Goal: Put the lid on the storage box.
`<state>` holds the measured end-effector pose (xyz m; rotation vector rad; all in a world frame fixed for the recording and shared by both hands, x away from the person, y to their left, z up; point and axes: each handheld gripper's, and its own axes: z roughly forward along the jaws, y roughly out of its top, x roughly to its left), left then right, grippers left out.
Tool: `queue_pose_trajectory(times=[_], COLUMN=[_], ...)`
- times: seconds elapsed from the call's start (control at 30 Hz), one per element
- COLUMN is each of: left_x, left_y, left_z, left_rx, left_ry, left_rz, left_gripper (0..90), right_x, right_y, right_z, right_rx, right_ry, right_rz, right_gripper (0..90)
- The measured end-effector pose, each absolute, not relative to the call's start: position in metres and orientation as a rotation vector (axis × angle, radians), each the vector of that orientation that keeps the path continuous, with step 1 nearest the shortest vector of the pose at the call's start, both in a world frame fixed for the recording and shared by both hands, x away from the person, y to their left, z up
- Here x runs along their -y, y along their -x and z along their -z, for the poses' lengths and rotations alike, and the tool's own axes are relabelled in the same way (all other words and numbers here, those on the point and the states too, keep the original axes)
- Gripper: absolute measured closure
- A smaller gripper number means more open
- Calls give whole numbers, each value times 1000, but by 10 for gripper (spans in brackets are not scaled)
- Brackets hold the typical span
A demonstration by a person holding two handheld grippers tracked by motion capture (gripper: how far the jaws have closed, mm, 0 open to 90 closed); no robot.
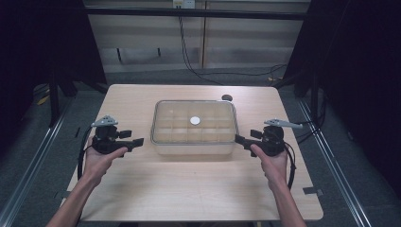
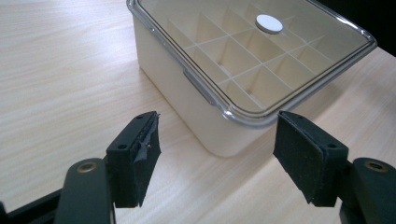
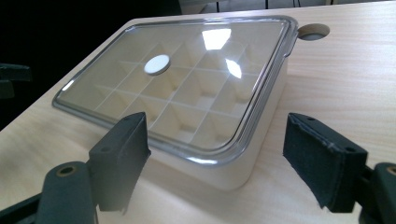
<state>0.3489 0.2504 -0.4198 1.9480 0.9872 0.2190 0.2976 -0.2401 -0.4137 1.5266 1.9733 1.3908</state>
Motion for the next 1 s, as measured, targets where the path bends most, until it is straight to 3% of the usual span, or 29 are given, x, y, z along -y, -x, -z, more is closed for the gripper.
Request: queue_pose_trajectory(times=[0.4,0.7,1.0], left_x=[-265,-282,-288], left_y=[-310,-278,-265], left_z=[440,453,473], left_rx=[-992,-1015,-1074], left_ry=[-1955,-1985,-1996], left_rz=[-220,-146,-119], left_gripper=[301,320,313], right_x=[246,256,264], right_y=[-260,-232,-215], right_z=[427,437,454], right_rx=[-1987,-1965,-1973], right_ry=[-1515,-1540,-1572], right_rz=[-1359,-1352,-1387], right_gripper=[243,277,292])
